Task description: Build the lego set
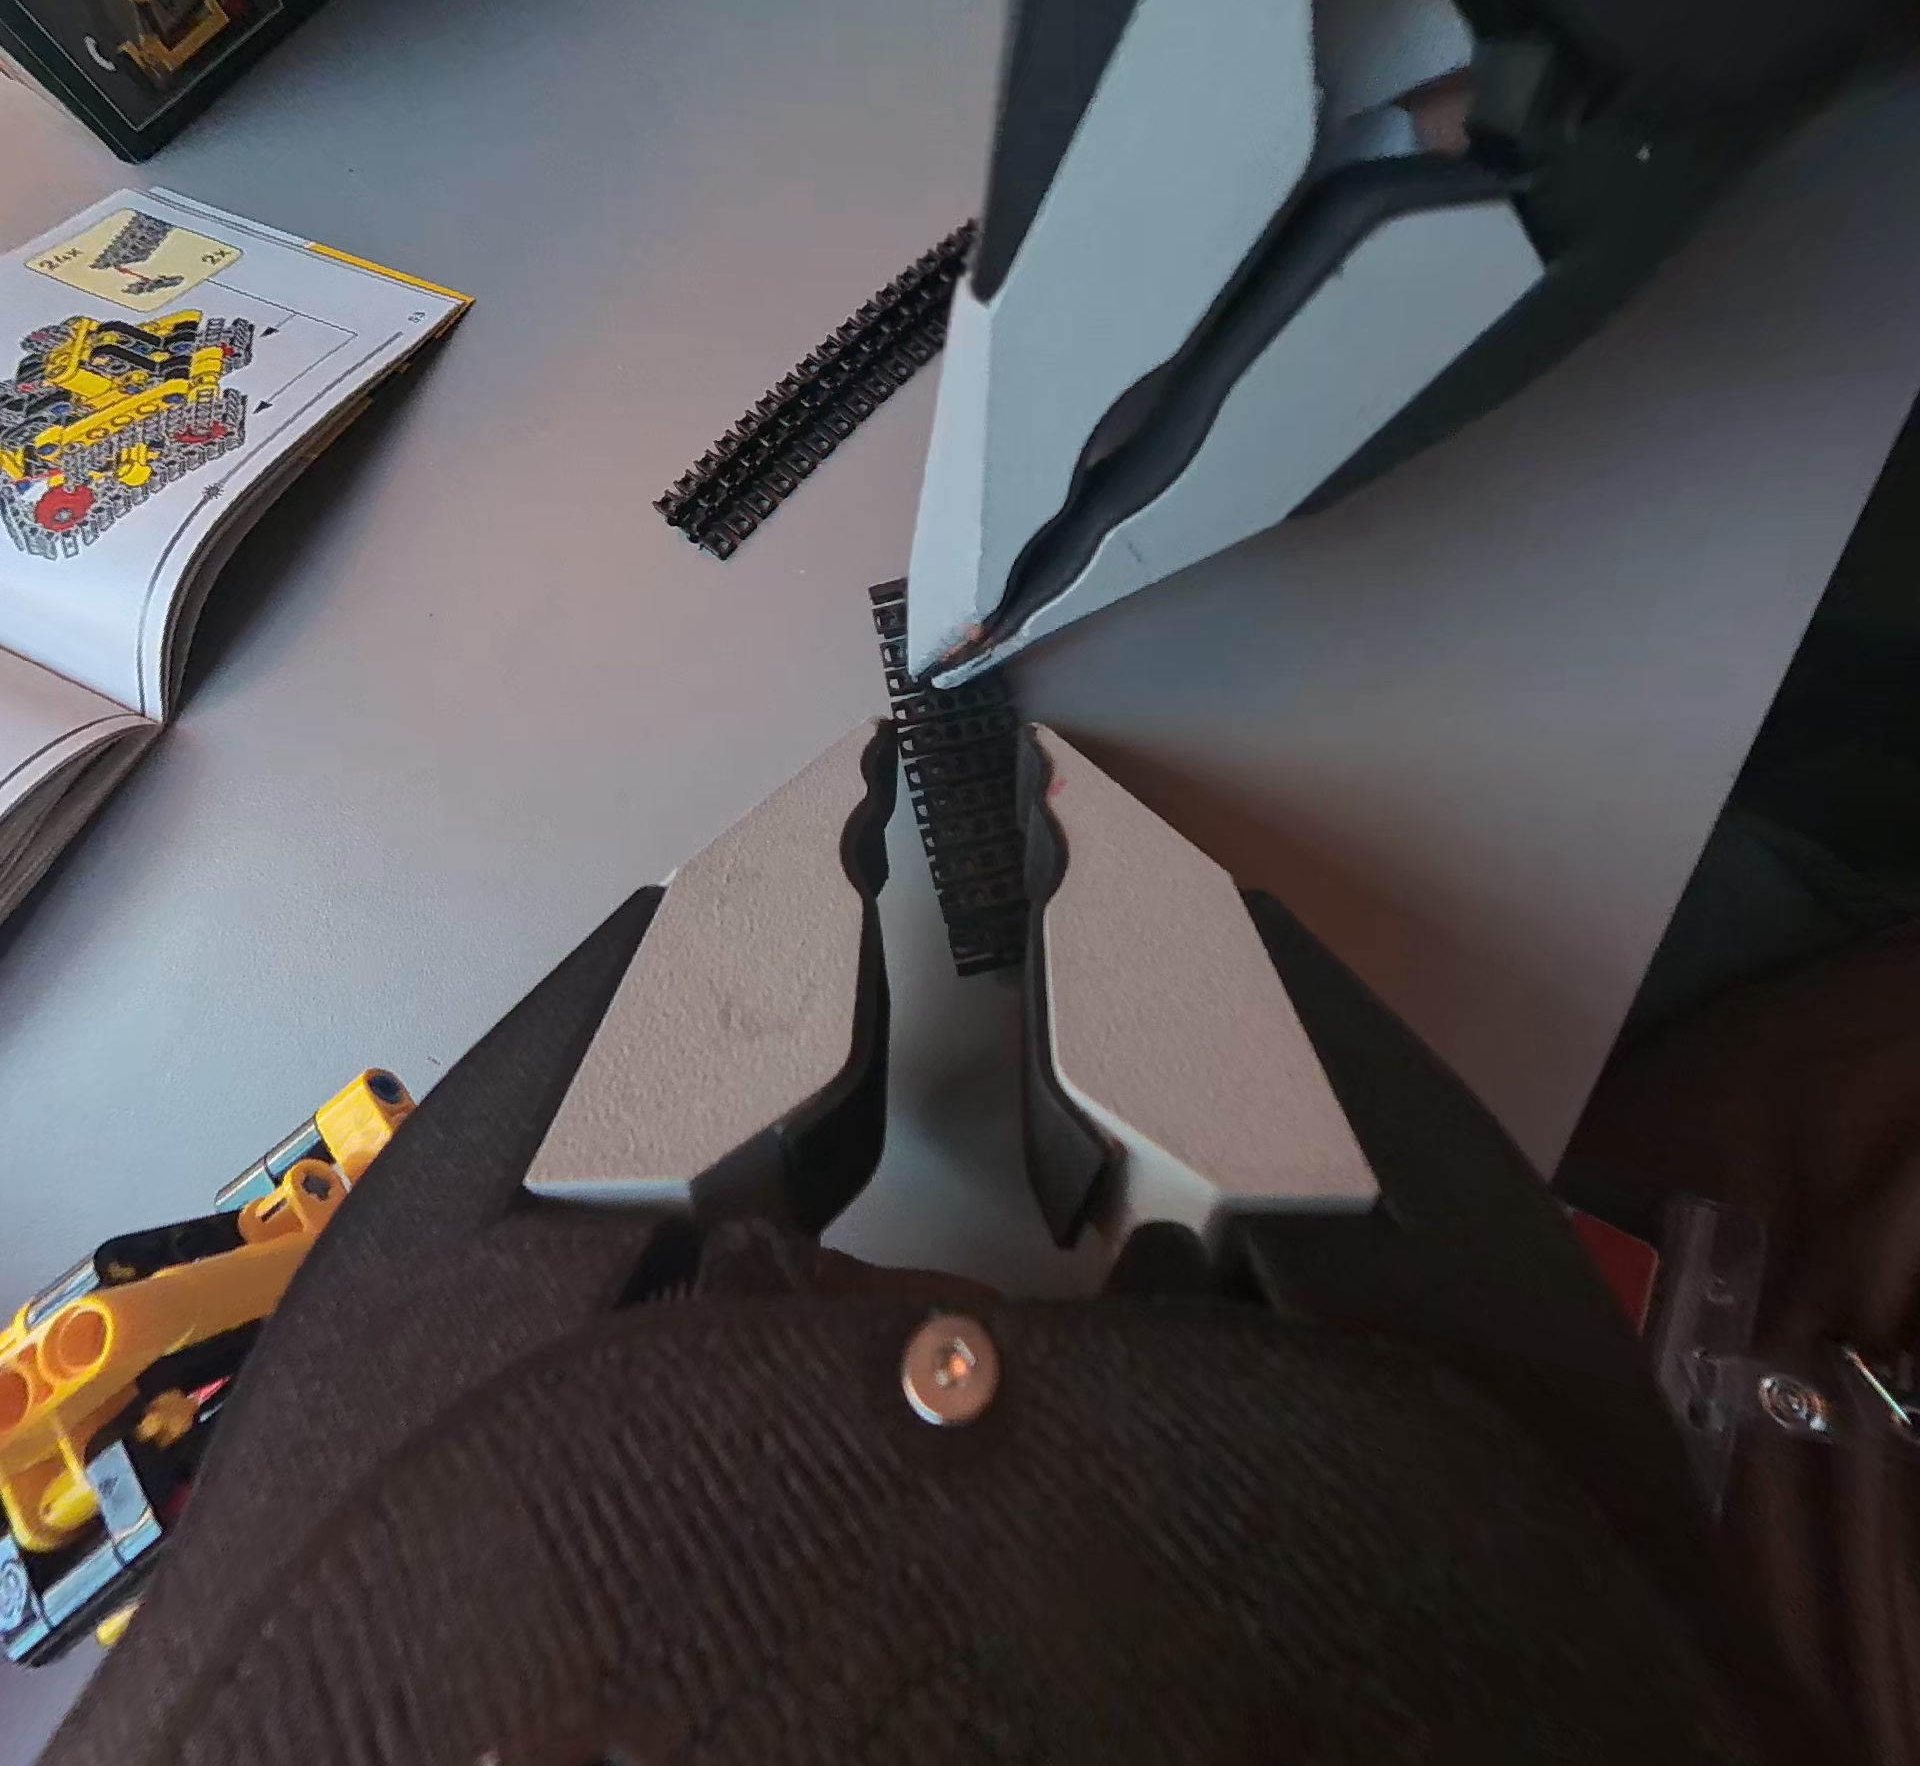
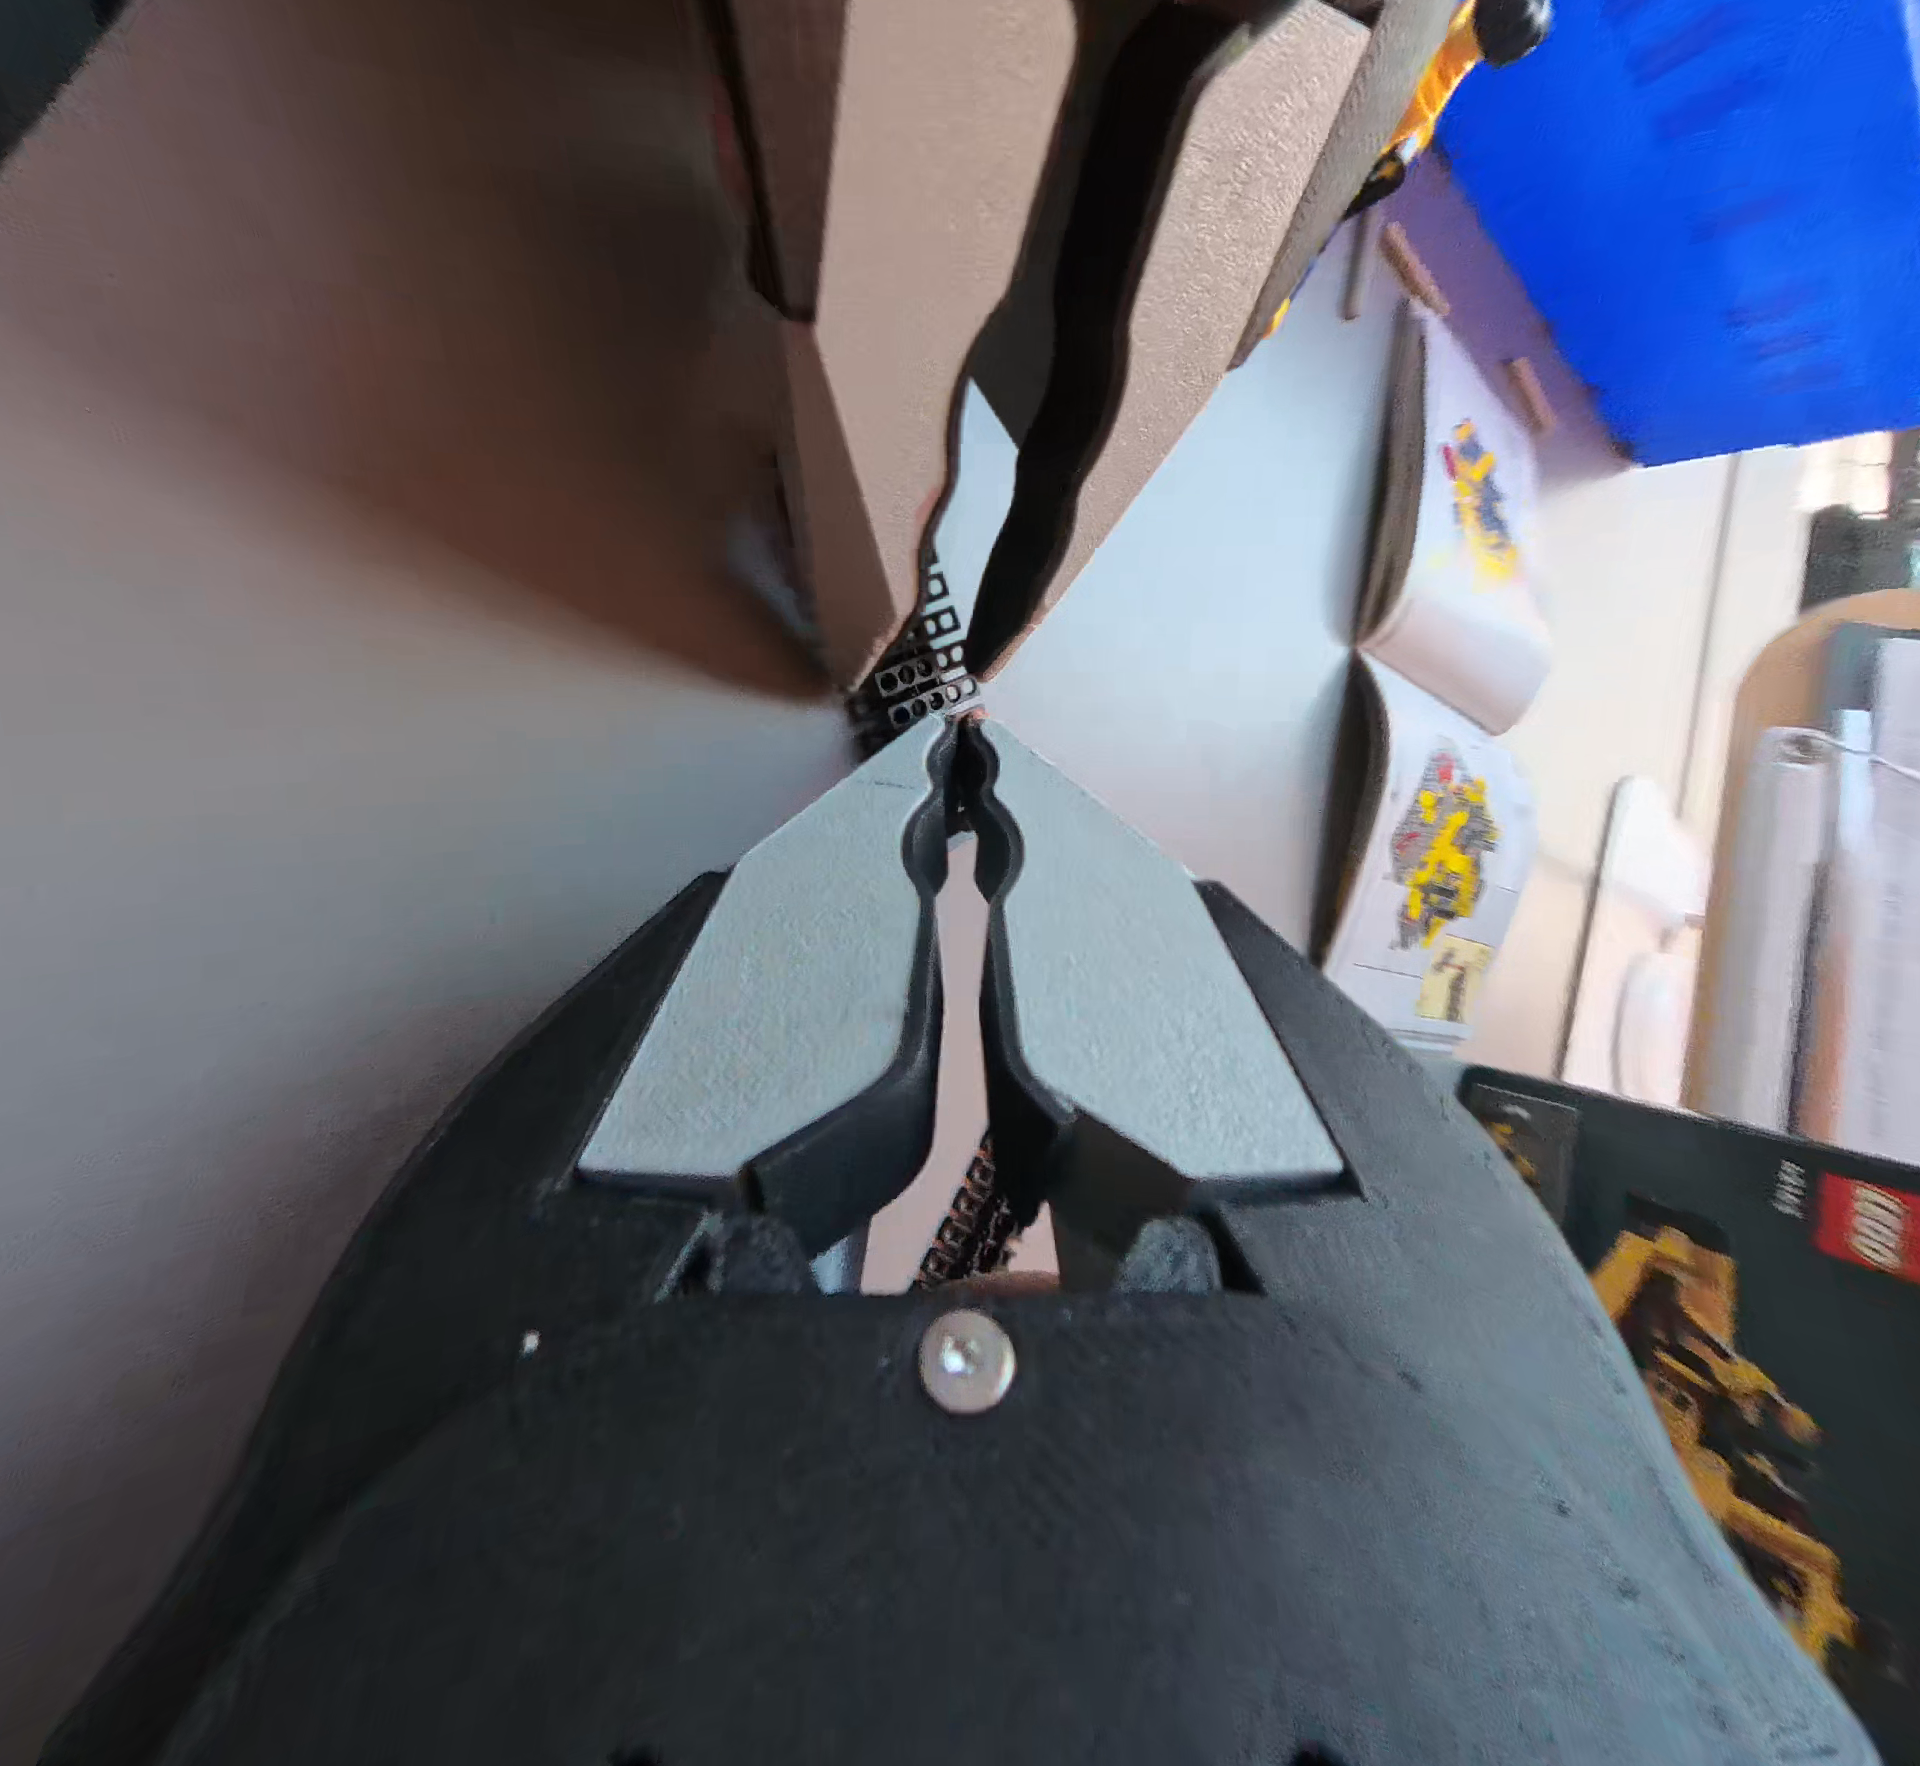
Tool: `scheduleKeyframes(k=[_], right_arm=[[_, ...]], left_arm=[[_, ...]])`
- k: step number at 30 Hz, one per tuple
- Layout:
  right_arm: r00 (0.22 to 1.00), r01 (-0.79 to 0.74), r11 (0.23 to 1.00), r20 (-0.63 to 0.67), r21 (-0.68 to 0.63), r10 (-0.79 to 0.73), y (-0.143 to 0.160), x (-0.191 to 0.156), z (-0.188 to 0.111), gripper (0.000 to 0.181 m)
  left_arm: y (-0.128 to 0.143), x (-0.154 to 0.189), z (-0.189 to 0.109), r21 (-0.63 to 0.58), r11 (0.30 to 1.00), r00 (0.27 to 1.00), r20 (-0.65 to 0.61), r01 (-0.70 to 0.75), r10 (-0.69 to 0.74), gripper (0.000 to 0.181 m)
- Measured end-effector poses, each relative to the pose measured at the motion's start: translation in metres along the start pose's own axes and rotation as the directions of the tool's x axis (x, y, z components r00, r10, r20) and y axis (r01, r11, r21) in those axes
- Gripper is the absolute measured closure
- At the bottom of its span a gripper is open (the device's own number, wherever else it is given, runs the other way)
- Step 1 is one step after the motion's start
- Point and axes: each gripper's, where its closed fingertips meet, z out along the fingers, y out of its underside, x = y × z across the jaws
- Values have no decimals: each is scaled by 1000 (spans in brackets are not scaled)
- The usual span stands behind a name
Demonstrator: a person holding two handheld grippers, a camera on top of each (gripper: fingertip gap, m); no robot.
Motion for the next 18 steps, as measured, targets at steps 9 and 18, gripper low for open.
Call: scheduleKeyframes(k=[9,18], right_arm=[[959,-274,948,-27,160,281,-1,9,-7,181],[910,-401,891,206,212,360,-12,-6,-26,156]], left_arm=[[-1,1,-1,5,1000,1000,-8,3,-3,162],[-13,20,-14,89,996,990,-143,0,13,162]])
